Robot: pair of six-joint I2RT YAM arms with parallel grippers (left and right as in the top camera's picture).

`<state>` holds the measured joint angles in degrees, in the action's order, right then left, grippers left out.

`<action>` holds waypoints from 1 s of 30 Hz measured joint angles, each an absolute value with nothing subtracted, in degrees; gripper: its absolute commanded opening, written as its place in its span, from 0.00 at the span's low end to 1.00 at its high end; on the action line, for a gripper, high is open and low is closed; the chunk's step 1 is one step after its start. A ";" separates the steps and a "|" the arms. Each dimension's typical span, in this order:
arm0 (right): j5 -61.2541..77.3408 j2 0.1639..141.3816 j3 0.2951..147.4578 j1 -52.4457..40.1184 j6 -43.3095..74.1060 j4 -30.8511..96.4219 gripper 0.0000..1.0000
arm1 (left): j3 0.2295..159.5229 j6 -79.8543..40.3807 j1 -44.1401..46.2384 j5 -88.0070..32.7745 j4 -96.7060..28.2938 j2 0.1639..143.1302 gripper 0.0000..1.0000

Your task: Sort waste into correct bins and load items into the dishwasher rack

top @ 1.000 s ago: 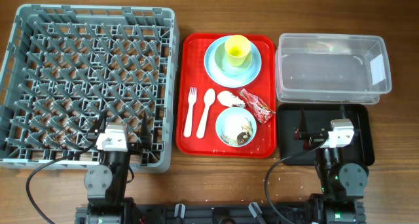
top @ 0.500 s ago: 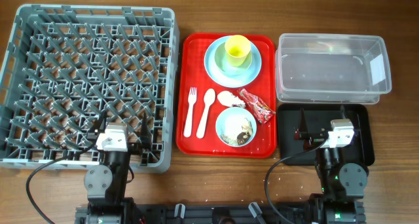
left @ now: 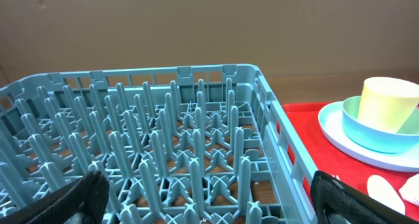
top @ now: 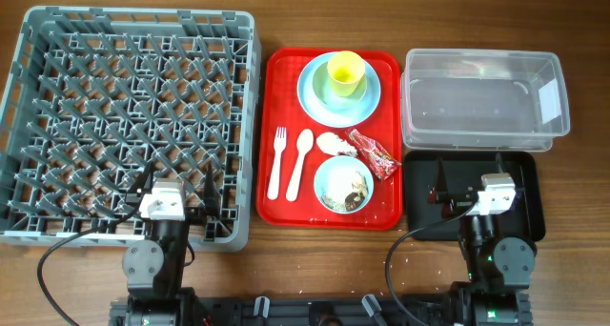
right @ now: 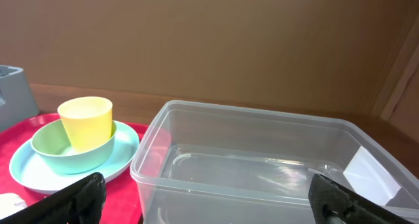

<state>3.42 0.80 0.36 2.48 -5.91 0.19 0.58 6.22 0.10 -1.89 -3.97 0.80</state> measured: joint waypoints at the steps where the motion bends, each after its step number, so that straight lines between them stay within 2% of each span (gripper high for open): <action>1: 3.42 0.80 0.36 2.48 -5.89 0.19 1.00 | 0.58 6.22 0.10 -1.74 -3.97 0.80 1.00; 5: 3.42 0.80 0.36 2.48 -5.91 0.19 1.00 | 0.58 6.22 0.10 -1.98 -4.01 0.80 1.00; 8: 3.42 0.80 0.36 2.48 -5.89 0.19 1.00 | 0.58 5.08 0.10 -6.55 -3.46 0.80 1.00; 18: 3.42 0.80 0.36 2.48 -5.91 0.19 1.00 | 1.41 -8.16 0.10 -19.79 -1.52 0.80 1.00; 21: 3.42 0.80 0.36 2.48 -5.89 0.19 1.00 | 5.96 -12.62 0.10 -21.39 -1.67 0.97 1.00; 22: 3.42 0.82 0.36 2.48 -5.89 0.16 1.00 | 12.38 -13.26 0.10 -22.06 -2.90 2.31 1.00; 25: 3.42 0.89 0.36 2.48 -5.91 0.10 1.00 | 28.03 -14.57 0.10 -23.79 -12.71 10.11 1.00; 28: 3.42 0.93 0.36 2.48 -5.89 0.01 1.00 | 46.30 -15.33 0.12 -28.62 -27.73 23.53 1.00; 30: 3.42 0.99 0.36 2.46 -5.89 0.08 1.00 | 60.29 -15.64 0.16 -33.80 -43.55 36.71 1.00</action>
